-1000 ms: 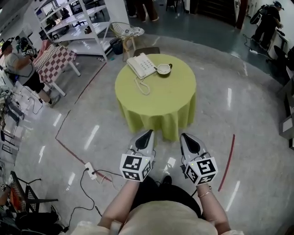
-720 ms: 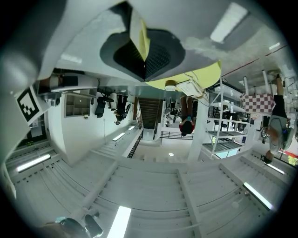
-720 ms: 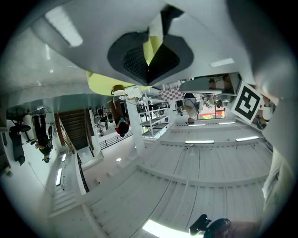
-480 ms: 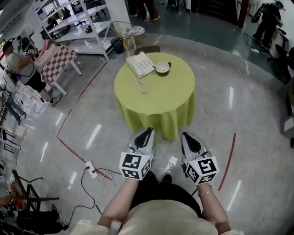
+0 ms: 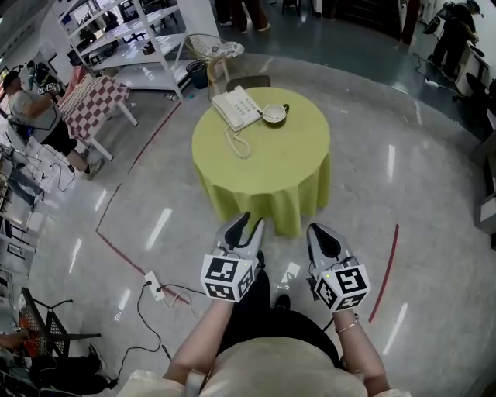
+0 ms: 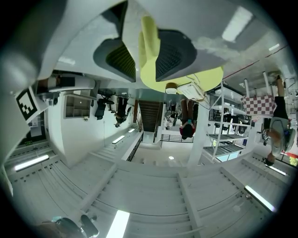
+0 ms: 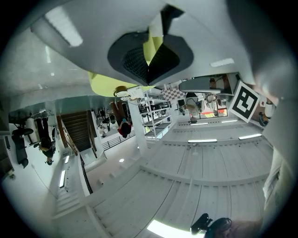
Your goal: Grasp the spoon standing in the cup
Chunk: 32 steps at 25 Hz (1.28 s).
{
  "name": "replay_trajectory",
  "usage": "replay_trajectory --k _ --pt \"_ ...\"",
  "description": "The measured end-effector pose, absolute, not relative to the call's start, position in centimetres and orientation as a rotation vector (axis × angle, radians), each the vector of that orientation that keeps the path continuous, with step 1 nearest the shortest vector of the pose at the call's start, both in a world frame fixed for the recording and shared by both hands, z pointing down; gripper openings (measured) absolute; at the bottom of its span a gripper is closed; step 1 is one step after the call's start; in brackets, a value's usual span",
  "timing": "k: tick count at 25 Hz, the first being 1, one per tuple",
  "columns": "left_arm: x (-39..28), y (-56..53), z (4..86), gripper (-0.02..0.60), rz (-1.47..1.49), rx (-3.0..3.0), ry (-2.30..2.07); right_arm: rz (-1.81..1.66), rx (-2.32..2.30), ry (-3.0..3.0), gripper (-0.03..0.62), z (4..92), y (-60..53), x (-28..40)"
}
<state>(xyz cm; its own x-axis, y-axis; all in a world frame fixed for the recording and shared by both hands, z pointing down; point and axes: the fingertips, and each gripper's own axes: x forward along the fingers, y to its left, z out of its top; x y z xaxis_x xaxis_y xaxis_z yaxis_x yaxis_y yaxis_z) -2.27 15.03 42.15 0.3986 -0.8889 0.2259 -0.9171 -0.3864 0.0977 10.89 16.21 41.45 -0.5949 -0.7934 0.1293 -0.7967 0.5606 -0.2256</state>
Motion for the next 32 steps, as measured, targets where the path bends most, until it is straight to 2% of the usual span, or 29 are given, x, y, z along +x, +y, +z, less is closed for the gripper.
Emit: replay_trajectory --k 13,32 --pt "-4.0 7.8 43.0 0.147 0.206 2.446 -1.593 0.418 1.448 -2.720 -0.002 42.3 10.6 10.3" --pt "-8.3 -8.3 45.5 0.147 0.278 2.432 -1.501 0.479 1.487 -2.628 -0.002 44.6 -4.6 5.5"
